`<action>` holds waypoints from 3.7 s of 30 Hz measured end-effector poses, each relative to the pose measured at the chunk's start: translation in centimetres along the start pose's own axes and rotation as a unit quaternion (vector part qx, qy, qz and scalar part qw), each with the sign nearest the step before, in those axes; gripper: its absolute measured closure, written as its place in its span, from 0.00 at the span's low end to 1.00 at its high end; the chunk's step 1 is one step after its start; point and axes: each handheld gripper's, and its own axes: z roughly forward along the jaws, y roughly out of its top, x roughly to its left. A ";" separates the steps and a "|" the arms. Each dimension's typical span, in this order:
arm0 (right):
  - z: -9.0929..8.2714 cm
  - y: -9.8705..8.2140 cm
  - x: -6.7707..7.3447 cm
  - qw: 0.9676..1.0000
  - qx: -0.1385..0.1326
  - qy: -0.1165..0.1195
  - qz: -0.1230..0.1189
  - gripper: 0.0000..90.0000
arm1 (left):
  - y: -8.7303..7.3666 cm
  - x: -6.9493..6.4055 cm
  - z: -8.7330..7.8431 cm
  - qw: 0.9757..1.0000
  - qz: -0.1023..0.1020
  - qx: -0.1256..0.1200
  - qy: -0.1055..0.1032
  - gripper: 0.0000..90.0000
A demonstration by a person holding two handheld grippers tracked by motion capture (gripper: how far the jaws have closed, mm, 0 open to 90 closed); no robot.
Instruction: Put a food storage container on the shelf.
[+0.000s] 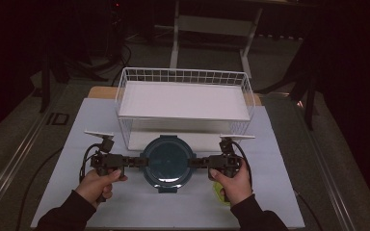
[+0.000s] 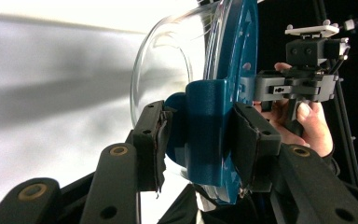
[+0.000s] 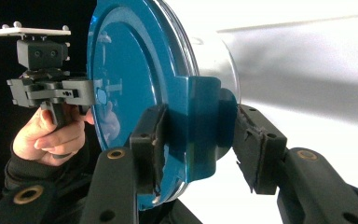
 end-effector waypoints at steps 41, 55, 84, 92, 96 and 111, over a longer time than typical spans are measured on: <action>-9.2 9.8 5.3 0.993 -0.106 -0.003 -0.044 0.61 | 12.5 -9.6 0.4 0.997 0.073 -0.031 -0.016 0.64; -8.8 12.9 3.7 0.993 -0.114 -0.018 -0.025 0.61 | 15.3 -8.0 2.3 0.998 0.056 -0.038 -0.014 0.63; -7.9 15.0 4.1 0.989 -0.121 -0.084 -0.026 0.68 | 16.9 -5.8 3.4 0.998 0.015 -0.052 -0.017 0.56; -8.0 14.9 4.3 0.988 -0.127 -0.084 -0.031 0.68 | 16.9 -6.9 3.0 0.996 0.053 -0.065 0.031 0.55; -8.3 14.6 5.0 0.985 -0.136 -0.094 -0.053 0.67 | 16.7 -7.4 2.5 0.994 0.070 -0.074 0.048 0.53; -8.8 12.4 7.1 0.974 -0.149 -0.122 -0.118 0.66 | 14.3 -10.1 0.8 0.980 0.140 -0.103 0.093 0.51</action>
